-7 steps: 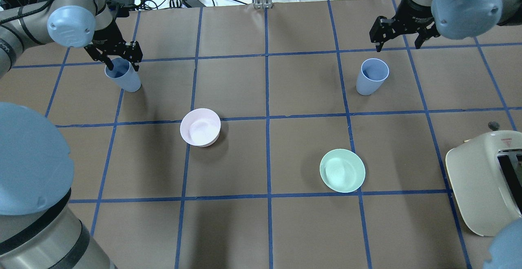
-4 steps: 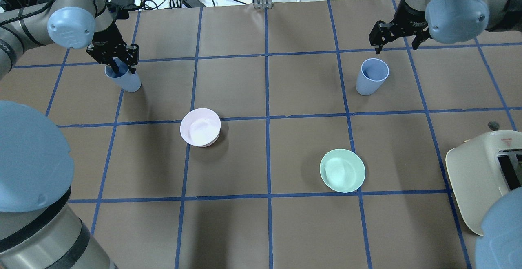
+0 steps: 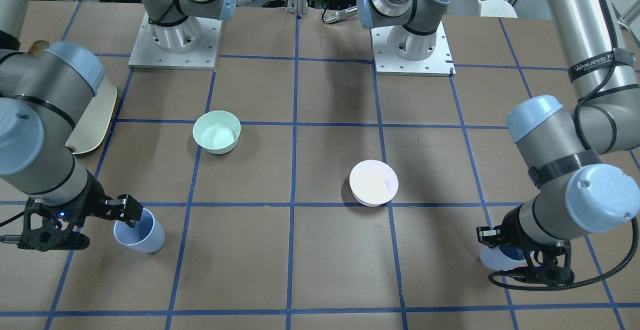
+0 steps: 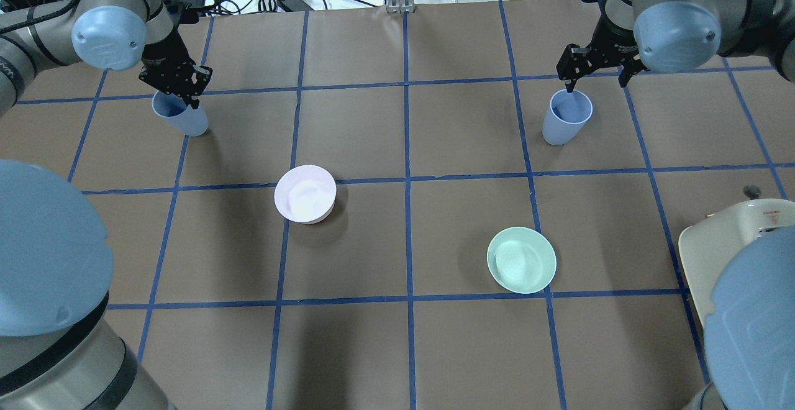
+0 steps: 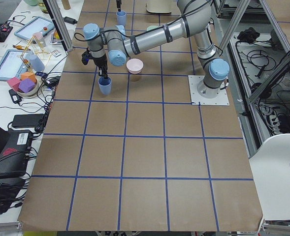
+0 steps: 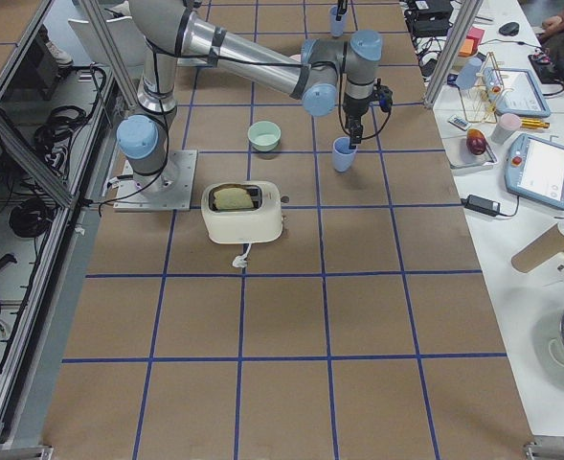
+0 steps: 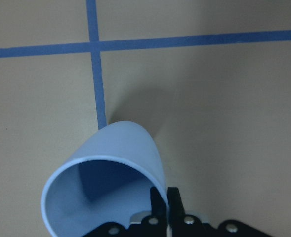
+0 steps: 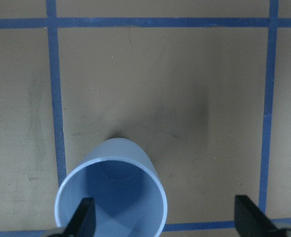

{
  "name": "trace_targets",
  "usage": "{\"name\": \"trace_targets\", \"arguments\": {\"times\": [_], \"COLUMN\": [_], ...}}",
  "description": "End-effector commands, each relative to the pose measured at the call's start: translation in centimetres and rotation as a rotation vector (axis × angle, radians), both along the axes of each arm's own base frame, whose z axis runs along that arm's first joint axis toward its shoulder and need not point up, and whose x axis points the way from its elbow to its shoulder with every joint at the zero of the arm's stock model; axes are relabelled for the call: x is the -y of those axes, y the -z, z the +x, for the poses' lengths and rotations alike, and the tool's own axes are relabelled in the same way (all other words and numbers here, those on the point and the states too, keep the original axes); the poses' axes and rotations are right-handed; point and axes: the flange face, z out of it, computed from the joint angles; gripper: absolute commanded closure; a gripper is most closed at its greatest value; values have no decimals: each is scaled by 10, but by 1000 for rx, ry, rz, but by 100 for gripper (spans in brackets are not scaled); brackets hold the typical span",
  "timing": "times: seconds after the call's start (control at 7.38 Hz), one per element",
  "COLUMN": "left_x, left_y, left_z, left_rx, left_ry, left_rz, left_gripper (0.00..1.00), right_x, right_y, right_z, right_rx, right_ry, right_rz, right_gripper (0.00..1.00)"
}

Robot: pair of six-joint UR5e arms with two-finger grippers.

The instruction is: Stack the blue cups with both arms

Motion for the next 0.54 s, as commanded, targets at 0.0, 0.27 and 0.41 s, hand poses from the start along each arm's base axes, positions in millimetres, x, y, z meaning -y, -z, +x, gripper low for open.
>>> {"name": "trace_targets", "arguments": {"times": [0.0,0.27,0.41], "left_x": [-36,-66,-91], "left_y": [-59,-59,-45], "left_z": [-93,-220,-287], "left_rx": [-21,-9,8], "left_ry": [-33,-158,-186], "left_rz": [-6,-26,-13], "left_gripper": [100,100,100], "right_x": [0,-1,-2], "right_y": [18,29,39], "right_z": [-2,-1,-1], "right_rx": [4,8,11], "right_ry": [4,0,-3], "right_rz": [33,53,67], "right_gripper": [0,0,0]}}
